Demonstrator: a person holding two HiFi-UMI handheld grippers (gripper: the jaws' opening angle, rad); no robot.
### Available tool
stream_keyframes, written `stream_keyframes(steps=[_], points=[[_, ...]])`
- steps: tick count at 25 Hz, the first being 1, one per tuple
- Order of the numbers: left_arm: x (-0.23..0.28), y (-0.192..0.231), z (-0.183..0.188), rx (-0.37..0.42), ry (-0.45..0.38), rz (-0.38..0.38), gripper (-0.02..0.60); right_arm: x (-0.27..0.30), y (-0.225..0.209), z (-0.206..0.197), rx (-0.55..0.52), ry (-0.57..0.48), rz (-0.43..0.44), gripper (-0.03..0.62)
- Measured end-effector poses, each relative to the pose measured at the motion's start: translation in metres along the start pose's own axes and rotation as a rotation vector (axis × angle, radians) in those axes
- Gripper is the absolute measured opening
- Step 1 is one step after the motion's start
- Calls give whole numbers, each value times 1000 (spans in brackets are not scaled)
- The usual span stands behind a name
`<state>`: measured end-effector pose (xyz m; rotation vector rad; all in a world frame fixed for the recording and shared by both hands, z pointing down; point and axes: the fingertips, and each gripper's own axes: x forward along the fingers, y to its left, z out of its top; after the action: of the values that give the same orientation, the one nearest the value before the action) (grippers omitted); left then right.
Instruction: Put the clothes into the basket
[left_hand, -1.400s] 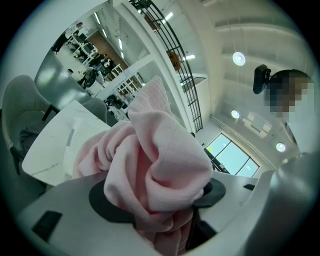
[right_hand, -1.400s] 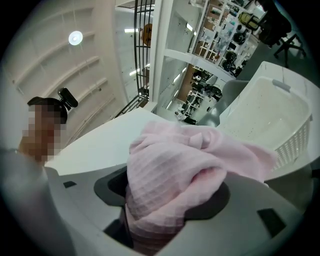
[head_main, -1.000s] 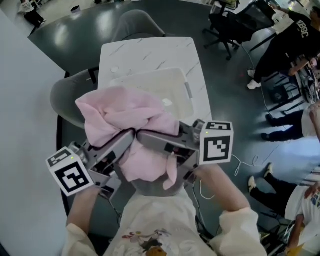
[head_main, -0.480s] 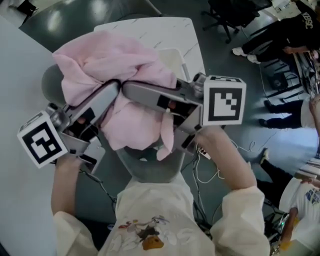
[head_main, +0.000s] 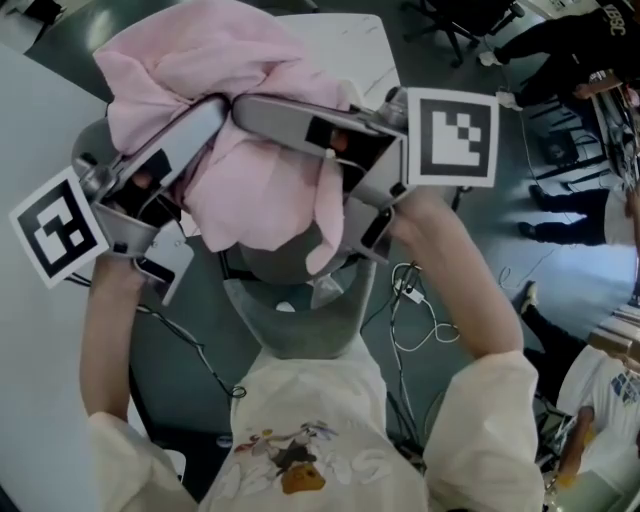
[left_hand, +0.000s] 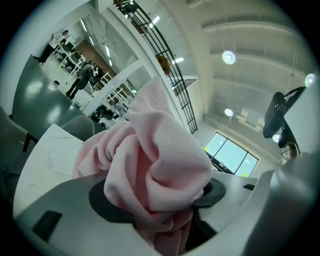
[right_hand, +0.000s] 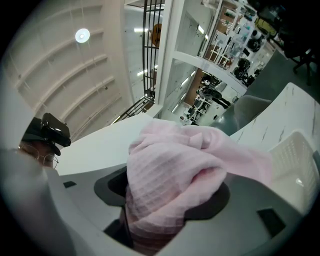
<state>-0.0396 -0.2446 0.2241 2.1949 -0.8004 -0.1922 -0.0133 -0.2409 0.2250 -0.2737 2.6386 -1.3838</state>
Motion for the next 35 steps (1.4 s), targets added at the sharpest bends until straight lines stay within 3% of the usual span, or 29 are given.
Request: stream_keyframes(steps=[6, 15, 21, 29, 31, 35], points=[[40, 74, -22, -39, 7, -2, 310, 7, -85, -3, 33, 23, -12, 276], [41, 83, -29, -120, 21, 31, 310, 8, -92, -7, 91, 39, -42, 276], [70, 155, -75, -157, 39, 39, 310, 7, -179, -36, 131, 72, -76, 277], [70, 166, -88, -203, 77, 89, 302, 5, -200, -49, 155, 161, -166, 276], [71, 179, -95, -211, 91, 128, 299, 1, -216, -54, 158, 190, -225, 276], [65, 227, -118, -190, 159, 290, 290, -6, -258, -68, 153, 256, -362, 277]])
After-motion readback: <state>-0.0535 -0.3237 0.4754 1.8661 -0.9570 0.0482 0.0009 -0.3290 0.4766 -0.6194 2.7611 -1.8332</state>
